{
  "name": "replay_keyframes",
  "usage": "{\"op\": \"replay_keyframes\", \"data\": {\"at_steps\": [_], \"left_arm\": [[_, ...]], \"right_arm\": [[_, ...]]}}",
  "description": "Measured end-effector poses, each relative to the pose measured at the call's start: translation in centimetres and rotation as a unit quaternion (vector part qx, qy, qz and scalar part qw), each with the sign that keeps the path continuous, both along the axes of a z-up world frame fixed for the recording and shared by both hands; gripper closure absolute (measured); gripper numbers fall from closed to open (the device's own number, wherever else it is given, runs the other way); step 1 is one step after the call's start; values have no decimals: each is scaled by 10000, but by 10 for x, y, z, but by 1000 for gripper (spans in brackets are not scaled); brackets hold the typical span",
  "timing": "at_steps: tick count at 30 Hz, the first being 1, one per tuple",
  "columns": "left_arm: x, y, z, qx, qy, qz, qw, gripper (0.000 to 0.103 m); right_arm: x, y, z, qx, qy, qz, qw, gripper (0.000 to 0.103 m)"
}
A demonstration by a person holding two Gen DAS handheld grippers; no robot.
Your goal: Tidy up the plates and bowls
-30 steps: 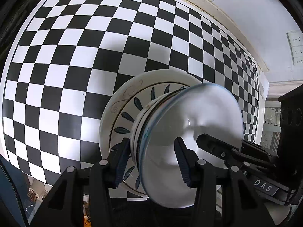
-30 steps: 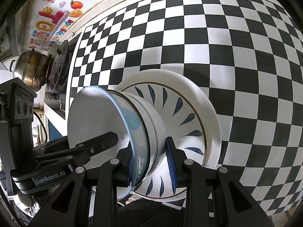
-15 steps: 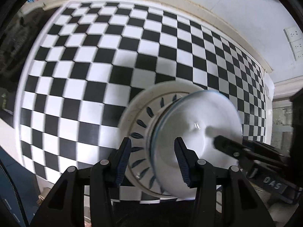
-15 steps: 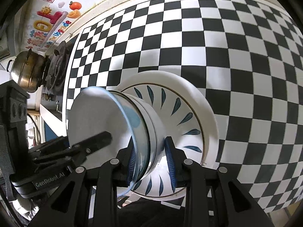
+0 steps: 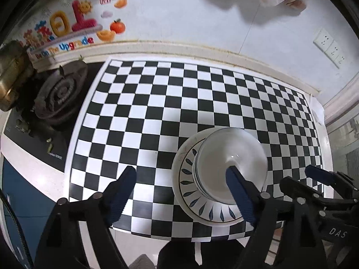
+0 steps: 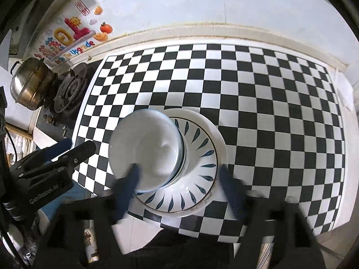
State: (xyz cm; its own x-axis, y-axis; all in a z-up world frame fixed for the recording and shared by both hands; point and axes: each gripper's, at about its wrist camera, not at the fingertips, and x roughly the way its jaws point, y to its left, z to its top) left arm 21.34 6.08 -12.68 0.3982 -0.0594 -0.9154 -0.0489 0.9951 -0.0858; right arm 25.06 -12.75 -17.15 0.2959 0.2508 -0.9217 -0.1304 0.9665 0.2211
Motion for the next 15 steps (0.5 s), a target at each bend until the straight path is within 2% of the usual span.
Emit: {"op": "replay_keyframes", "data": {"at_steps": [8,15], "left_arm": [[-26,-9,31,230,-458,7,9987,14],[-55,-20,67,226,-883,13,9958,14]], "right_arm": [[-36,-8,30,-107,-490,-323,9982,14],[-61,-26,62,-68,-920,-473,9946,13]]}}
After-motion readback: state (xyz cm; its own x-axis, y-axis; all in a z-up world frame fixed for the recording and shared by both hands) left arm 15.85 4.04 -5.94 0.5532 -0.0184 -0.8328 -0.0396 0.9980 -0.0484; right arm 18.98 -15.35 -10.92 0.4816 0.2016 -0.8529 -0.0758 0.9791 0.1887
